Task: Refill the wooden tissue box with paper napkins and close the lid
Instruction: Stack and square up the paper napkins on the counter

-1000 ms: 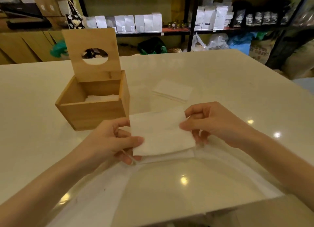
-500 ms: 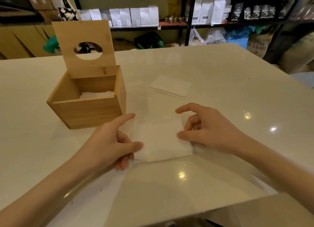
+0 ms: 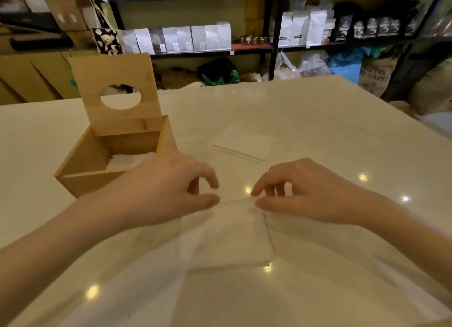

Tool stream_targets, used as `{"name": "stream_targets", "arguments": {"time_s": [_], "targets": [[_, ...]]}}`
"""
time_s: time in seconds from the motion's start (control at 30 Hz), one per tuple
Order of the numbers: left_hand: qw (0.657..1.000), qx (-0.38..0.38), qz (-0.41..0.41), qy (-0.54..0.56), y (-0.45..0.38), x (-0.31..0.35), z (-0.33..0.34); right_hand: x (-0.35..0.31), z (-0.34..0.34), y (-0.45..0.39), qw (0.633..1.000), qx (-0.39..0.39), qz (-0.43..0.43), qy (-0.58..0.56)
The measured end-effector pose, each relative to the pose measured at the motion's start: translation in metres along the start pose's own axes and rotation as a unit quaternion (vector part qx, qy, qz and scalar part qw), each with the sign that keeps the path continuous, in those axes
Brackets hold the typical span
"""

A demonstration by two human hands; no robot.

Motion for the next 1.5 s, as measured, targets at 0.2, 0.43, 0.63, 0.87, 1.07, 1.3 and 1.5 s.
{"name": "stream_targets", "arguments": {"time_s": [0.2,0.43,0.63,0.87,1.07,1.3,1.5], "targets": [[0.996,0.064,0.054,0.017,-0.074,0.003,-0.055,0.013,-0.067,-0.036,0.994,0.104,-0.018,-0.006],[0.997,0.011,0.043,-0.07,-0.17,-0.013,-0.017,0.062,-0.071,-0.08,0.98,0.168,0.027,0.1],[0.991,-0.046,0.03,-0.124,-0.19,-0.027,0.008,0.088,-0.052,-0.095,0.968,0.135,0.049,0.204],[0.992,-0.045,0.031,-0.115,-0.19,-0.027,0.011,0.076,-0.049,-0.095,0.967,0.145,0.008,0.211],[0.993,-0.021,0.043,-0.107,-0.185,-0.02,0.003,0.084,-0.061,-0.088,0.982,0.181,0.052,-0.027],[0.997,0.053,0.021,0.043,-0.153,-0.023,-0.038,0.077,-0.085,-0.073,0.933,0.218,0.072,-0.277],[0.948,0.094,-0.048,0.299,-0.098,-0.037,-0.062,0.046,-0.091,-0.051,0.898,0.204,0.046,-0.388]]}}
Point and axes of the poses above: each hand's wrist, its own y-axis away from the middle knuckle, its own z-axis out of the palm, x = y × z, the point moved 8 cm from there along -y, towards the middle knuckle, and after that the axes turned 15 degrees about -y, right-handed, at the moved point
